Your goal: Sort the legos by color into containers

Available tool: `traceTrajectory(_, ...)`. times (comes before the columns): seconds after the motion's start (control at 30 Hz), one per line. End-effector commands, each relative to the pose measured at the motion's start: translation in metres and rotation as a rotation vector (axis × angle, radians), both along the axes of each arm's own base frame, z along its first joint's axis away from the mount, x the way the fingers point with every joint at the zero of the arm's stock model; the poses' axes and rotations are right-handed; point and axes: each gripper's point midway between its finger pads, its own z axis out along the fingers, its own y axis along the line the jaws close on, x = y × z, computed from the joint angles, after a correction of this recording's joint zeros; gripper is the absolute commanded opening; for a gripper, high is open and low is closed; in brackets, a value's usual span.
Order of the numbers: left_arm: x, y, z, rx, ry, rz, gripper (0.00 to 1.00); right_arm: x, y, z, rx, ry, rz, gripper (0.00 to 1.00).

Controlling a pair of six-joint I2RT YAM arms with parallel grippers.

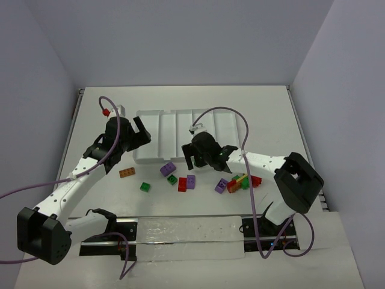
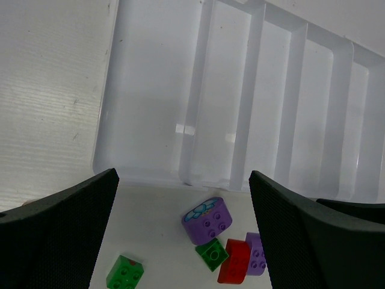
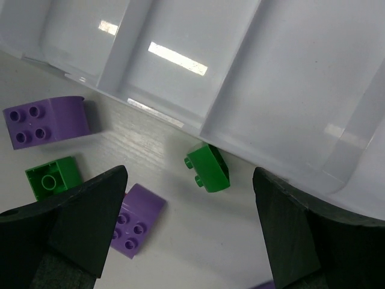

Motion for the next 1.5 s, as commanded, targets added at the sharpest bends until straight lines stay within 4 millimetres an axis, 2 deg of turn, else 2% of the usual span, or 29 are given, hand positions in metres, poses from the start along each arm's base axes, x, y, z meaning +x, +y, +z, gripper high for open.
traceTrajectory(0.0,0.006,0.001,0.027,0.001,-0.063,0.007,0.98,0.012,0.017,0.01,0.024,-0.042,0.029,0.9)
traceTrajectory(0.47,0.009,0.0,0.026,0.007,-0.058,0.009,0.98,0.003,0.026,0.004,-0.008,-0.033,0.071,0.8)
traceTrajectory(0.67,0.008,0.001,0.024,0.007,-0.055,0.01,0.98,0.001,0.028,0.002,-0.02,-0.031,0.08,0.71)
traceTrajectory(0.9,0.006,0.002,0.024,0.005,-0.053,0.012,0.98,0.003,0.023,-0.008,-0.059,-0.026,0.06,0.71)
traceTrajectory(1.0,0.005,0.002,0.023,0.005,-0.054,0.012,0.98,0.005,0.02,-0.01,-0.074,-0.029,0.049,0.67)
traceTrajectory(1.13,0.004,0.003,0.024,0.005,-0.056,0.013,0.98,0.005,0.018,-0.013,-0.083,-0.029,0.04,0.55)
traceTrajectory(1.27,0.004,0.003,0.024,0.003,-0.056,0.013,0.98,0.005,0.015,-0.01,-0.076,-0.038,0.032,0.36)
traceTrajectory(1.33,0.004,0.003,0.024,0.001,-0.057,0.014,0.98,0.004,0.016,-0.006,-0.069,-0.04,0.035,0.19)
traceTrajectory(1.4,0.003,0.003,0.024,0.003,-0.055,0.015,0.98,0.0,0.014,-0.003,-0.07,-0.028,0.047,0.08)
traceTrajectory(1.43,0.003,0.004,0.024,0.007,-0.054,0.016,0.98,-0.004,0.016,0.005,-0.057,-0.019,0.062,0.0)
traceTrajectory(1.47,0.002,0.005,0.024,0.01,-0.055,0.018,0.98,-0.006,0.019,0.019,-0.028,-0.027,0.076,0.0)
